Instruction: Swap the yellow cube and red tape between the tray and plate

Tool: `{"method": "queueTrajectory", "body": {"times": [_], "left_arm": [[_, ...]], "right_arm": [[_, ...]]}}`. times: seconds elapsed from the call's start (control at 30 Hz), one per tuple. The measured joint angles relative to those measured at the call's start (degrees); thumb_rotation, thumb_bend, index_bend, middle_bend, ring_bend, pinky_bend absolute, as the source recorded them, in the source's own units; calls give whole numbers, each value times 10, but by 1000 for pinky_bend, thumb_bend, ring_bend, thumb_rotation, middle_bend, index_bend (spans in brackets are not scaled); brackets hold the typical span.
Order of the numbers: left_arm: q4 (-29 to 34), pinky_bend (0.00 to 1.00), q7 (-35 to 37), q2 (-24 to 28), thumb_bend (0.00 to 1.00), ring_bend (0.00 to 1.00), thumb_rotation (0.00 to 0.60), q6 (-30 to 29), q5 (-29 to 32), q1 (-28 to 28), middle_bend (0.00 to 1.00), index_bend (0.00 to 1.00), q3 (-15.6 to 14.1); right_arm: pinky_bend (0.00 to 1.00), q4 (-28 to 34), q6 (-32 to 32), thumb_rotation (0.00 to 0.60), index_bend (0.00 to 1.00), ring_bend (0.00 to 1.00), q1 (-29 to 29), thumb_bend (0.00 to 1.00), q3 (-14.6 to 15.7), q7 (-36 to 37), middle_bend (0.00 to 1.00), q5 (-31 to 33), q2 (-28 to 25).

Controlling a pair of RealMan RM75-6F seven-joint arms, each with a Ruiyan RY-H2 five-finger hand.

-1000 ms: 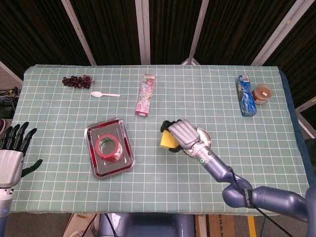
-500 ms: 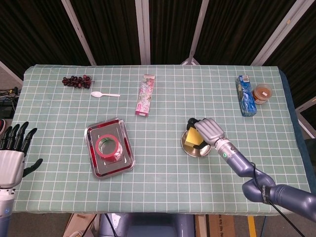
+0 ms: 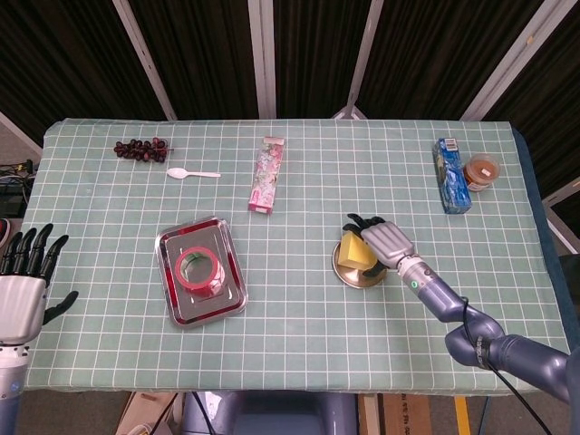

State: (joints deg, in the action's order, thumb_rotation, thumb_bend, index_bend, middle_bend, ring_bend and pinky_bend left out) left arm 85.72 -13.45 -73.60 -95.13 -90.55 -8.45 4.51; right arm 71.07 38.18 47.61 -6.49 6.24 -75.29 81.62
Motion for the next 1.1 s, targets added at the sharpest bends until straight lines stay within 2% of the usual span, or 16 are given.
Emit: {"method": "queueTrajectory", "body": {"times": [0.2,0.4,0.53,0.67,0.8,0.93,1.1], "left_arm": [[0,68,4,1,49,0,600,-6,-1,3,0,135,4],[-3,67,10,3,50,0,600,-4,4,4,0,134,8],[7,66,-3,7,49,0,600,19,24,6,0,133,5],[46,64,-25,19,49,0,600,45,55,9,0,131,1],[80,62,-40,38,49,0,600,58,82,20,0,127,-4],[88,62,-40,49,49,0,600,66,101,30,0,126,-8],[83,61,-15,52,48,0,600,57,81,33,0,126,-10]], "right_arm": [[47,29,20,600,120,124,-4,47,-5,-2,0,-5,-21],[47,128,121,600,115,122,-34,47,-27,-31,0,-12,-99],[41,230,203,600,115,122,-92,47,-24,-77,0,-8,-184],[36,290,293,600,116,122,-182,46,2,-97,0,-13,-228],[19,290,400,600,115,120,-278,47,42,-87,0,-45,-227],[0,236,497,600,115,107,-355,47,82,-87,0,-92,-198],[0,202,550,600,115,104,-394,47,93,-127,0,-123,-175]]}}
